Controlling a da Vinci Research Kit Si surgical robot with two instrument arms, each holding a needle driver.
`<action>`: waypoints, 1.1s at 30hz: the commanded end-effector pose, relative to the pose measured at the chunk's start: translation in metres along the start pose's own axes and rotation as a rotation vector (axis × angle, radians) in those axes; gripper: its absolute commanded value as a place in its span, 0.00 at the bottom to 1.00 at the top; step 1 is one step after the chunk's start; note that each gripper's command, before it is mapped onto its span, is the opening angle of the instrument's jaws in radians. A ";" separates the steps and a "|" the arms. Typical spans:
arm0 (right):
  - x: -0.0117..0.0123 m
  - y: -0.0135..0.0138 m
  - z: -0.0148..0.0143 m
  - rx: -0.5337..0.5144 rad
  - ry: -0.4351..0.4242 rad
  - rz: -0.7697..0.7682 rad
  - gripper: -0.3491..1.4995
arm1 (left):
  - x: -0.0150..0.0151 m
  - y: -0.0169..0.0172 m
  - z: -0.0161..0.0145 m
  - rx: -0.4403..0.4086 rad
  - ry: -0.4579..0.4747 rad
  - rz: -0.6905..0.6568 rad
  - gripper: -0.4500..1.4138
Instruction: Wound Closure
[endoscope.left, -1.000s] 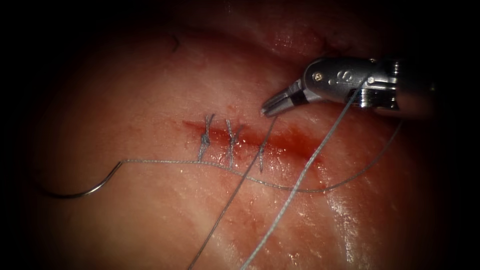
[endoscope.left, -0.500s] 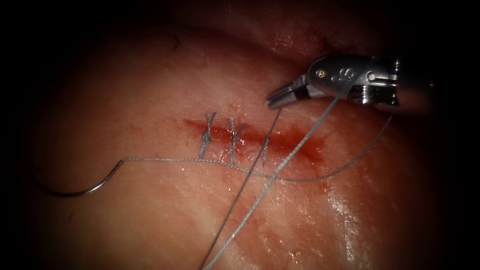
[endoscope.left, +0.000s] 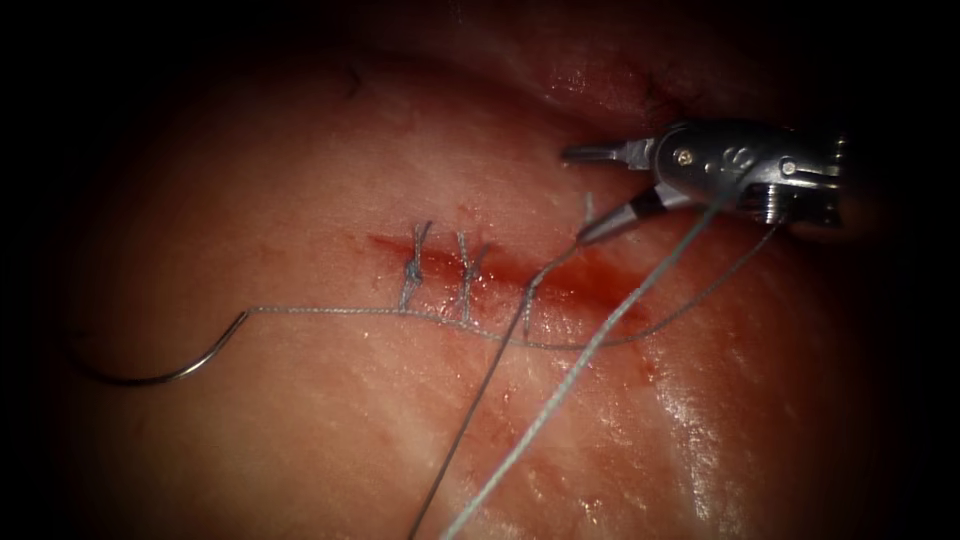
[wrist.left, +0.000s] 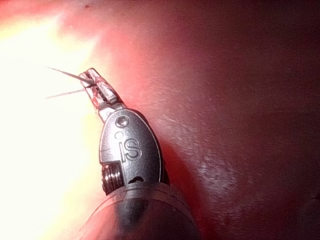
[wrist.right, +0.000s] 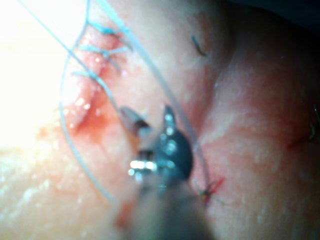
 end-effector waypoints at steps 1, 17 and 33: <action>0.0001 -0.0001 -0.0010 -0.007 0.003 0.014 0.94 | -0.0003 0.0006 0.0005 -0.003 0.000 0.001 0.00; 0.0068 -0.0057 -0.0023 -0.498 0.339 0.202 0.87 | 0.0114 -0.0068 0.0064 -0.055 0.069 0.087 0.00; 0.0084 -0.0068 0.0085 -0.528 0.374 0.169 0.85 | 0.0136 -0.0158 0.0086 -0.121 0.101 0.035 0.00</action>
